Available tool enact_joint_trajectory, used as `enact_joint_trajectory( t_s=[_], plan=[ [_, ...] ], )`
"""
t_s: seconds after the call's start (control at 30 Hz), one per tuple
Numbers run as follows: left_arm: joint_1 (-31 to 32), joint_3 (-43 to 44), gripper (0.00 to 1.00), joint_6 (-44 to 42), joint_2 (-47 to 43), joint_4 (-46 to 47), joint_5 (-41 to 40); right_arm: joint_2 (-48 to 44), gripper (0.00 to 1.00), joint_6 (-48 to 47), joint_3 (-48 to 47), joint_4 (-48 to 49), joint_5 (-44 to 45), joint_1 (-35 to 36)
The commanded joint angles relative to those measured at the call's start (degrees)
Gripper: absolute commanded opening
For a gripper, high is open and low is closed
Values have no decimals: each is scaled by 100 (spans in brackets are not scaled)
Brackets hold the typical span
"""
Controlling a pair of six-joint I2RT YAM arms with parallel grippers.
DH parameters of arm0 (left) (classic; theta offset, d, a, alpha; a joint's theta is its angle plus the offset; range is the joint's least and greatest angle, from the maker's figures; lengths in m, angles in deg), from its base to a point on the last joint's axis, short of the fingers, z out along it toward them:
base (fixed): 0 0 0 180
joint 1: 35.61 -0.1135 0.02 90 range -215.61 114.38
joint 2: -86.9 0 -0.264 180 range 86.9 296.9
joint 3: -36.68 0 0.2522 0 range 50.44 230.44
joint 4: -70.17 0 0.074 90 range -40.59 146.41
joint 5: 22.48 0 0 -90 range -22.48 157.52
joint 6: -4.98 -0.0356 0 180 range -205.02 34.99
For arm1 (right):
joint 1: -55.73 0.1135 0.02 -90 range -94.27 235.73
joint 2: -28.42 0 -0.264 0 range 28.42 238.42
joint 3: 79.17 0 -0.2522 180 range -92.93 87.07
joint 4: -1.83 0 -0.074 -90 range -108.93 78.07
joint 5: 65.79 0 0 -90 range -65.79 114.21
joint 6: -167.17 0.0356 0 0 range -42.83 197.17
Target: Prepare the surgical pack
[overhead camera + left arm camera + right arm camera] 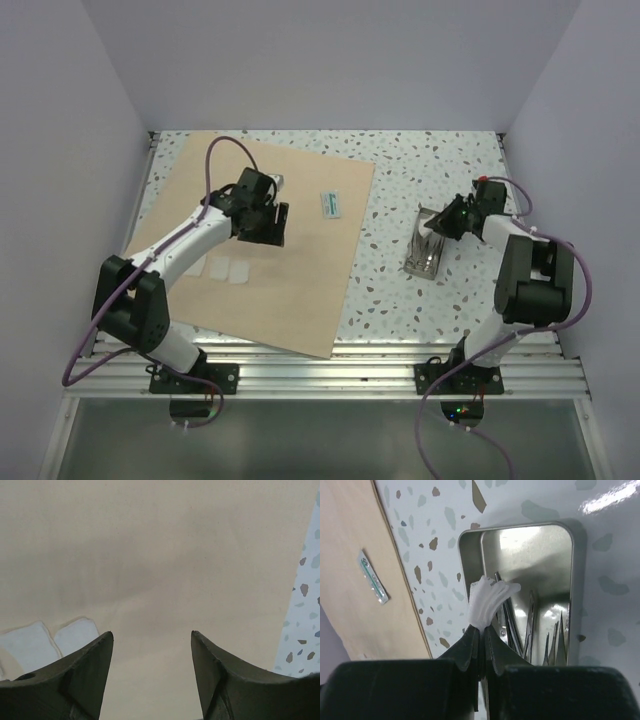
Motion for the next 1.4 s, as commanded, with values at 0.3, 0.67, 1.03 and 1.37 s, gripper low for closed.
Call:
enact_joint_trajectory(
  t_s=[0.3,0.67,1.03,1.37],
  plan=[
    [-216,410,65,-33,506,-375,-1564,880,40,-4,-526,78,267,-160],
    [-190,411,64,512,832,-903,-2411,-481,80,-672,-1932,-3182,1435,243],
    [-242,175,40,217,974,-720,-2738,-246,81,-796,-2574,-3834,1367,2370],
    [-761,-415,43,-411,736,-86,-1225,-228,81,-866,-2302,-3649,971,2556]
  ],
)
